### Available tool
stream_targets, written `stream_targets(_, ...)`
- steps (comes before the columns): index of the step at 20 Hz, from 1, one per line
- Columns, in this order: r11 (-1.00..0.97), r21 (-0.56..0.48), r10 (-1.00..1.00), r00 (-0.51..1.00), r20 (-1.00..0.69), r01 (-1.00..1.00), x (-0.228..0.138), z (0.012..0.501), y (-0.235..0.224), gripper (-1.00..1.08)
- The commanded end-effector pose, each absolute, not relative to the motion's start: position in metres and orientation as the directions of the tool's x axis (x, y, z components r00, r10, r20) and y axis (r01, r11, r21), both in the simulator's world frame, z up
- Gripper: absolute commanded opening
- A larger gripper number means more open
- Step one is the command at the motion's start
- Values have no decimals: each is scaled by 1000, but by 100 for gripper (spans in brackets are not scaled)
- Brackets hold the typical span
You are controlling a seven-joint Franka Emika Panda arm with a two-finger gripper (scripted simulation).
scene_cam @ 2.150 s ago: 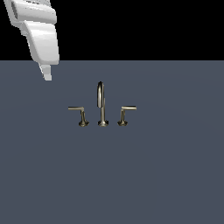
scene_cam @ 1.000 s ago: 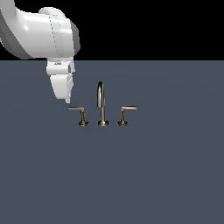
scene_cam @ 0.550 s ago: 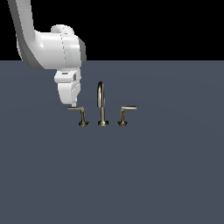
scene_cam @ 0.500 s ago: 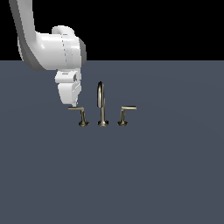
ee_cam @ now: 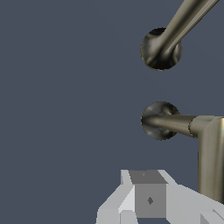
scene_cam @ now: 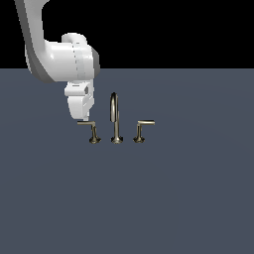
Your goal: Turn on the faucet by rotating a designated handle.
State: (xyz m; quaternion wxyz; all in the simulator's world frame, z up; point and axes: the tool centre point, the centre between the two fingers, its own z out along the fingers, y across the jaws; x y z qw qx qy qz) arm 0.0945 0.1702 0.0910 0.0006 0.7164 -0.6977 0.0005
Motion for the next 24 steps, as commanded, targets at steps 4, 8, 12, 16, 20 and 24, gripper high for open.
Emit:
stream_targets(4,-26,0,-1000,26,1,-1000,83,91,176,-100)
stream_targets(8,-25,0,-1000,25,1,-1000,71,91,182,-100)
stream_targets(12,-23,0,-1000,23,0,-1000,58,91,189,-100)
stream_targets(16,-15,-10,-1000,15,0,-1000,62,91,181,-100)
stream_targets(20,-17,-7,-1000,17,0,-1000,50,91,179,-100)
stream_targets(24,-19,-5,-1000,19,0,-1000,38,91,178,-100)
